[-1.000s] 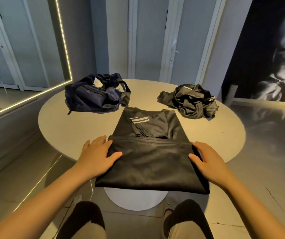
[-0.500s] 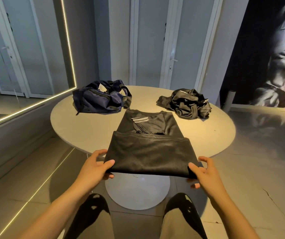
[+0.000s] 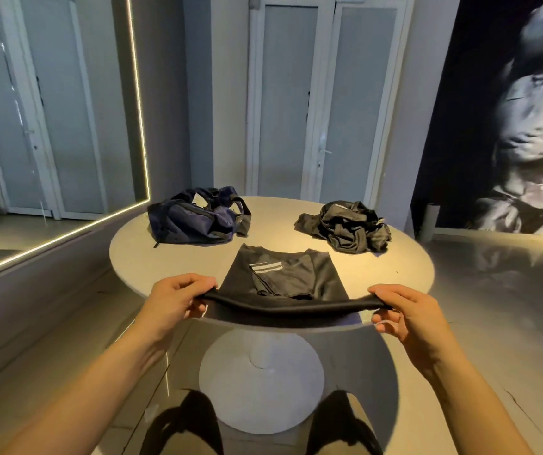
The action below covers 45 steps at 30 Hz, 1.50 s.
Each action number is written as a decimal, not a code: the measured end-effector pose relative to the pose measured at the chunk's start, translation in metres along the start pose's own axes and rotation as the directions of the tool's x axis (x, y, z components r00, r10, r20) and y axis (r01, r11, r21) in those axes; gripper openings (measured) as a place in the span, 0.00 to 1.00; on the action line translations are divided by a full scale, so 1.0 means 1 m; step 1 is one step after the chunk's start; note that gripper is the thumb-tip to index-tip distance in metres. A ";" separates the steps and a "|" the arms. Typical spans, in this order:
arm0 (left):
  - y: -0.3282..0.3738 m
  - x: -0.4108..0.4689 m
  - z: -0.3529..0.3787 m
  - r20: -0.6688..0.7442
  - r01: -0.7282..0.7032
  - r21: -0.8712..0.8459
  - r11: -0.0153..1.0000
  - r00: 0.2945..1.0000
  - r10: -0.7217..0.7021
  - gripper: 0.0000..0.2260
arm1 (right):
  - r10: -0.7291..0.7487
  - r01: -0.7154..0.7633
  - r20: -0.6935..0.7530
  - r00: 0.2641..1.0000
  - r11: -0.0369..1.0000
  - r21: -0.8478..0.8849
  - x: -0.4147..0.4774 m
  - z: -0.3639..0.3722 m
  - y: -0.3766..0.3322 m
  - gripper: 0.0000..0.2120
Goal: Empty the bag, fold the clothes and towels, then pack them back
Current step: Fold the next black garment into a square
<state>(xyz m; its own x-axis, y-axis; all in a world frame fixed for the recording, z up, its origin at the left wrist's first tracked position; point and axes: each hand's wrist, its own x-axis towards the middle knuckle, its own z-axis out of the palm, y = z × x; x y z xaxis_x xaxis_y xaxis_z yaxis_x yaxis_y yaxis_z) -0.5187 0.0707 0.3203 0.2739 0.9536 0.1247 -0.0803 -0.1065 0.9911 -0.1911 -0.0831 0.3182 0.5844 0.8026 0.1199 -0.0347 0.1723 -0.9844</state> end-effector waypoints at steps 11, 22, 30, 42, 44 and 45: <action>0.066 0.065 -0.011 0.268 0.019 -0.087 0.996 0.963 0.005 0.21 | -0.086 0.108 0.156 0.984 0.985 -0.138 0.043 -0.003 -0.059 0.08; 0.027 0.215 0.025 0.154 0.020 0.295 0.955 0.986 -0.068 0.10 | 0.089 -0.070 0.061 0.994 0.963 -0.261 0.198 0.023 -0.026 0.09; -0.064 0.264 0.052 0.030 0.253 0.248 0.935 0.963 -0.268 0.08 | 0.285 -0.284 -0.053 0.957 0.887 -0.364 0.261 0.037 0.066 0.12; -0.078 0.277 0.053 -0.066 0.043 0.771 0.636 0.998 0.012 0.15 | 0.051 -0.104 -0.097 0.994 0.726 -0.680 0.276 0.033 0.088 0.18; -0.076 0.276 0.056 -0.067 0.037 0.801 0.598 0.997 0.027 0.13 | 0.037 -0.097 -0.102 0.994 0.727 -0.680 0.276 0.033 0.089 0.20; -0.076 0.276 0.057 -0.064 0.038 0.805 0.592 0.998 0.022 0.12 | 0.039 -0.104 -0.110 0.993 0.730 -0.676 0.276 0.033 0.090 0.20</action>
<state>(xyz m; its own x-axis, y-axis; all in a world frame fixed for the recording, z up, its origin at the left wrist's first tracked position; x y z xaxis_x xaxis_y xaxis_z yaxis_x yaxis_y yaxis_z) -0.3825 0.3264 0.2823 0.2101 0.9671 0.1436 0.7347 -0.2531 0.6294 -0.0595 0.1724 0.2674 0.6681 0.7411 0.0664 0.4619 -0.3431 -0.8179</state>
